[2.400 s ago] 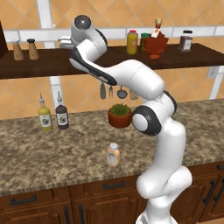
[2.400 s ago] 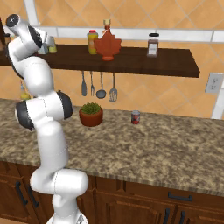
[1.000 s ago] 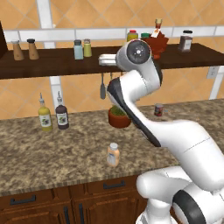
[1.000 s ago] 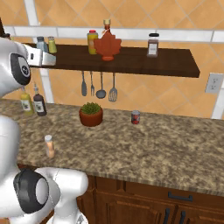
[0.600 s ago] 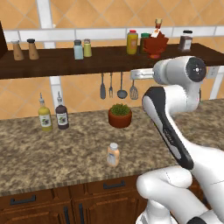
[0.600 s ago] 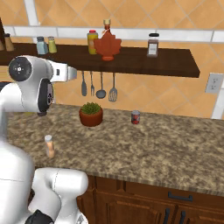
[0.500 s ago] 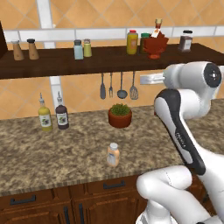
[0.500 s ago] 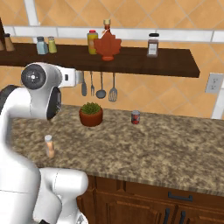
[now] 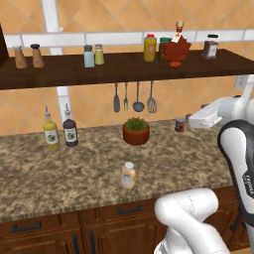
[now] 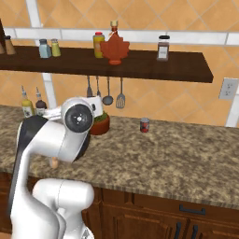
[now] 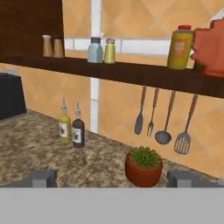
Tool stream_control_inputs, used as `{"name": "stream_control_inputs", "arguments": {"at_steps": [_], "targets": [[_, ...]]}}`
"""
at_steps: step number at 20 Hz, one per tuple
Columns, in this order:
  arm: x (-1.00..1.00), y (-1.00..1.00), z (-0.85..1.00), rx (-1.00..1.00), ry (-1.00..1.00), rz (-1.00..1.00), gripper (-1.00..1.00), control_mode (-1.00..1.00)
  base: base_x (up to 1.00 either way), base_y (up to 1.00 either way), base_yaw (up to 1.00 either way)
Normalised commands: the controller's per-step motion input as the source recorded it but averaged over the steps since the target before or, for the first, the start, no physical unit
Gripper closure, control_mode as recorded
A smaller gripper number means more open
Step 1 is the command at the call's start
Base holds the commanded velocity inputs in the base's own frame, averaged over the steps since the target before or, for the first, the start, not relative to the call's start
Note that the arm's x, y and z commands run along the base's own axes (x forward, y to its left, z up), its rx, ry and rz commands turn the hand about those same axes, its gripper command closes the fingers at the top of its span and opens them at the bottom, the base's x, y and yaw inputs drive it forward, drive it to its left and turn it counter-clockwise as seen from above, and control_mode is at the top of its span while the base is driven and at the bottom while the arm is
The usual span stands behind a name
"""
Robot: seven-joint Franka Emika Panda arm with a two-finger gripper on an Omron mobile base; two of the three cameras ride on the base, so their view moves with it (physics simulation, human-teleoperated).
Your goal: Put the shaker and condiment bottle from the counter next to their counterparts in the cabinet.
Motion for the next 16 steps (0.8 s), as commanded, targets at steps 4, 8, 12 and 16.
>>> {"name": "stream_control_inputs", "arguments": {"at_steps": [4, 8, 12, 16], "targets": [[-0.73, 0.00, -1.00, -0.05, -0.23, 0.00, -1.00, -1.00, 0.00, 0.00, 0.00], [-0.54, -0.14, -1.00, -0.03, -0.10, 0.16, -1.00, -1.00, 0.00, 0.00, 0.00], [-0.23, 0.27, -1.00, -0.05, -0.16, 0.26, -1.00, -1.00, 0.00, 0.00, 0.00], [0.09, 0.89, -1.00, -0.09, -0.18, 0.37, -1.00, -1.00, 0.00, 0.00, 0.00]]}}
